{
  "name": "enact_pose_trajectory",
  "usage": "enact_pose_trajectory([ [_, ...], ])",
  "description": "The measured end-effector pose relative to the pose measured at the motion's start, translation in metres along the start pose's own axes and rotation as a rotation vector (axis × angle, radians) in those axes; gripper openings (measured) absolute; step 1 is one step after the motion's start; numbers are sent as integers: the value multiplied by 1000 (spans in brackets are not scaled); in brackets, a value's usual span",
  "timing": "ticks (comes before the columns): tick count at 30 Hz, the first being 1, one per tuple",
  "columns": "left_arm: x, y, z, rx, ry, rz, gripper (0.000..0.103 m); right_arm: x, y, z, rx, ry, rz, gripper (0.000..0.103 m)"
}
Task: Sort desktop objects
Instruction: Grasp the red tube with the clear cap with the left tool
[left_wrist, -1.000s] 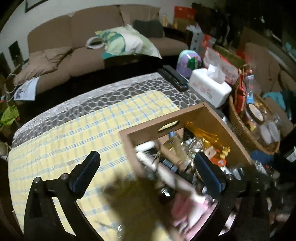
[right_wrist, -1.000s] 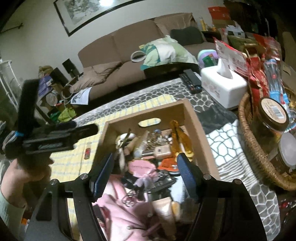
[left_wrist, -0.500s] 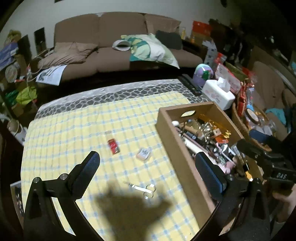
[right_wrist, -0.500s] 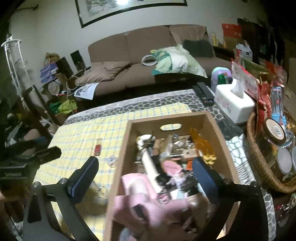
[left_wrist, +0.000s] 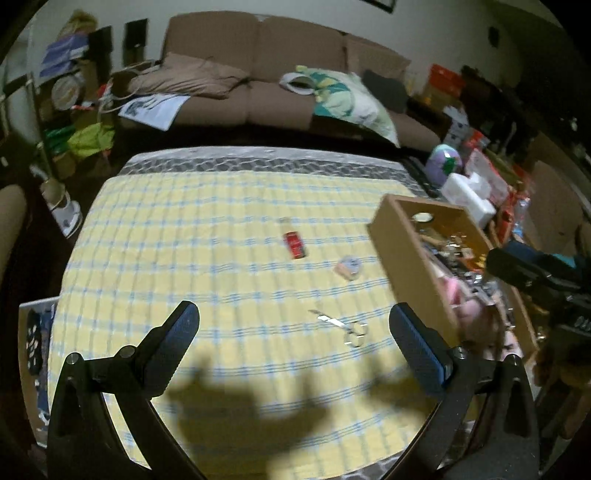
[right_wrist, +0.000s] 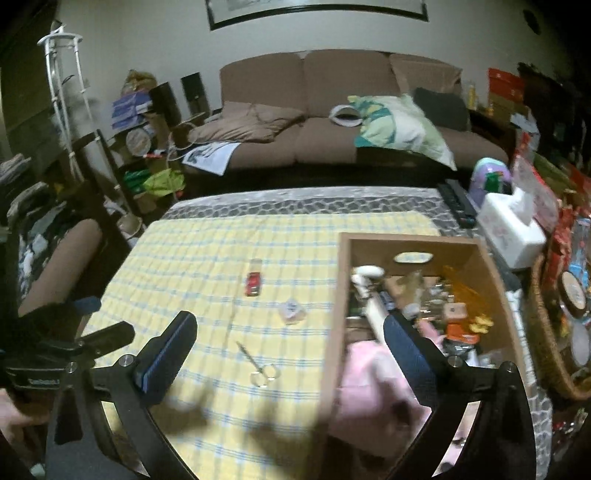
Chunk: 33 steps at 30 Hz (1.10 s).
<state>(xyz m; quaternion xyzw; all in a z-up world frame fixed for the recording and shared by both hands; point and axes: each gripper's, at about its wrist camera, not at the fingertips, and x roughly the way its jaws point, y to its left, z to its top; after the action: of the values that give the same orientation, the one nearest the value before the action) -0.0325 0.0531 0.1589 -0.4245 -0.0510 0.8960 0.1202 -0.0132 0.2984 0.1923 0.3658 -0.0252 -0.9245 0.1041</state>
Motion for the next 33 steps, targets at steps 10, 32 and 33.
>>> enact_pose_trajectory([
  [10, 53, 48, -21, -49, 74, 43, 103, 42, 28, 4, 43, 48, 102, 103],
  [32, 262, -36, 57, 118, 166, 97, 62, 47, -20, 19, 162, -3, 103, 103],
  [33, 262, -37, 55, 130, 162, 102, 62, 47, -21, 18, 160, -2, 102, 102],
])
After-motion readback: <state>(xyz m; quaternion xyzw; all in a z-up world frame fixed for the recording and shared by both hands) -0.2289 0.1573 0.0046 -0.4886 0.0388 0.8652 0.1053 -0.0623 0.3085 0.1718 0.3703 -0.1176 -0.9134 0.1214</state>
